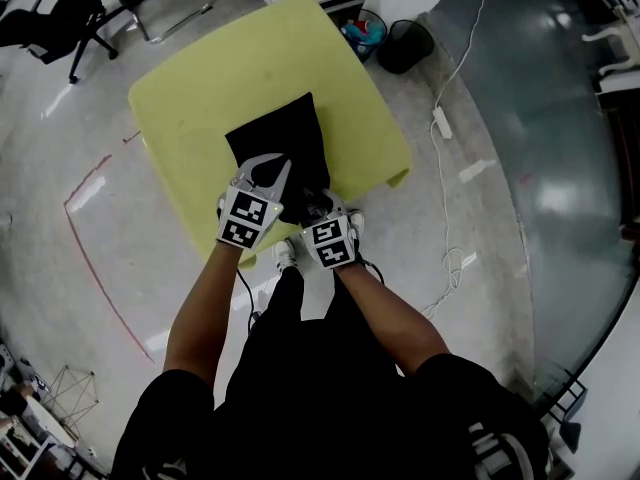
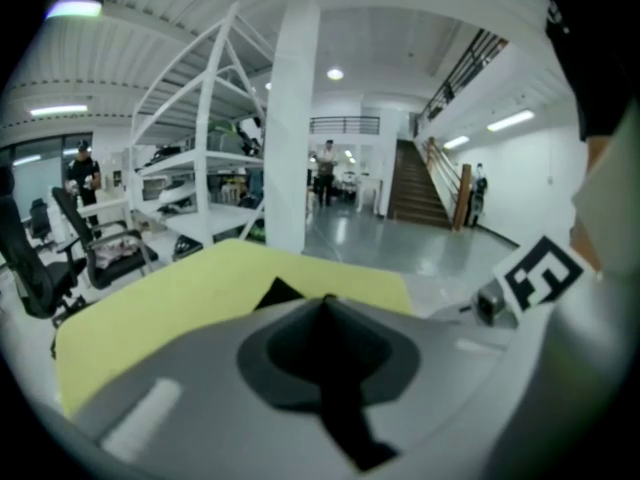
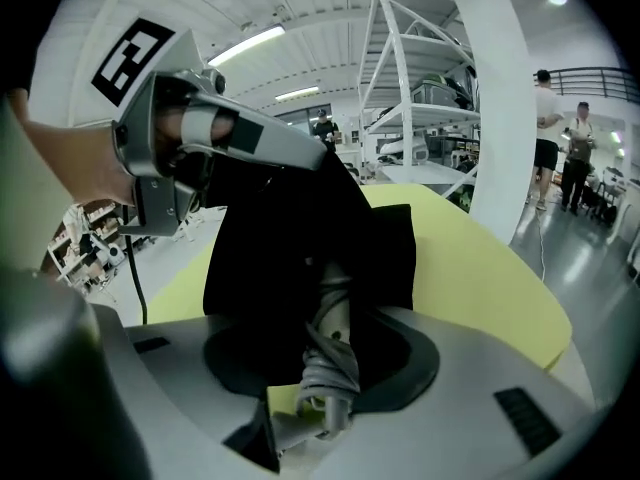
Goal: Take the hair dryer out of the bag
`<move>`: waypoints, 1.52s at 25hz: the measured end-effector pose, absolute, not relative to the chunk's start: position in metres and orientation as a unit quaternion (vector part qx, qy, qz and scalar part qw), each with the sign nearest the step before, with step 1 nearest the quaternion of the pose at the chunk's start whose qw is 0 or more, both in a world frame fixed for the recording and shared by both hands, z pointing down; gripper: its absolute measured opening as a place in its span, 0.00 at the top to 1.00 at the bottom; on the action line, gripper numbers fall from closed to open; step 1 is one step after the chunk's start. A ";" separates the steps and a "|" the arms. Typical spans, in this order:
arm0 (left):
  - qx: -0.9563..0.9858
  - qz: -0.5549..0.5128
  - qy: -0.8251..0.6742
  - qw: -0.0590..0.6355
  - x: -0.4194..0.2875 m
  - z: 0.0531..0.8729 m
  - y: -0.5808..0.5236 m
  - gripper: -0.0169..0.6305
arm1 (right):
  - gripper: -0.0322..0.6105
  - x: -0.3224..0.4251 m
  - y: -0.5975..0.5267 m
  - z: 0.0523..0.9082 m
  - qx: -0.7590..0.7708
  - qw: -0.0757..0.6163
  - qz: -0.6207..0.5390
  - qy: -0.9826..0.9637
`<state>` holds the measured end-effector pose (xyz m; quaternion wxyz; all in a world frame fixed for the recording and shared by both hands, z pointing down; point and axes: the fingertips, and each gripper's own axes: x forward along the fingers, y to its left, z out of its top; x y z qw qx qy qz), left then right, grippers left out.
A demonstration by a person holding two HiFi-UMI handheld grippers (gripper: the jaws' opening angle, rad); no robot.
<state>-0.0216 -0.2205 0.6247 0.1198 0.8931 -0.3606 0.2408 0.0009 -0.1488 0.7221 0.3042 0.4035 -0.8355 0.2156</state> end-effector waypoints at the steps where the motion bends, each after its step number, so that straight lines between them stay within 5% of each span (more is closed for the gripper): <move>1: 0.894 0.239 -0.358 0.123 -0.022 0.625 -0.220 0.95 | 0.73 0.001 -0.151 0.725 0.407 0.311 0.216 -0.831; 18: 0.902 0.214 -0.330 0.178 -0.020 0.638 -0.206 0.95 | 0.59 -0.015 -0.179 0.769 0.387 0.424 0.217 -0.789; 38: 0.877 0.155 -0.395 0.224 -0.051 0.627 -0.231 0.95 | 0.65 -0.008 -0.146 0.747 0.321 0.387 0.203 -0.841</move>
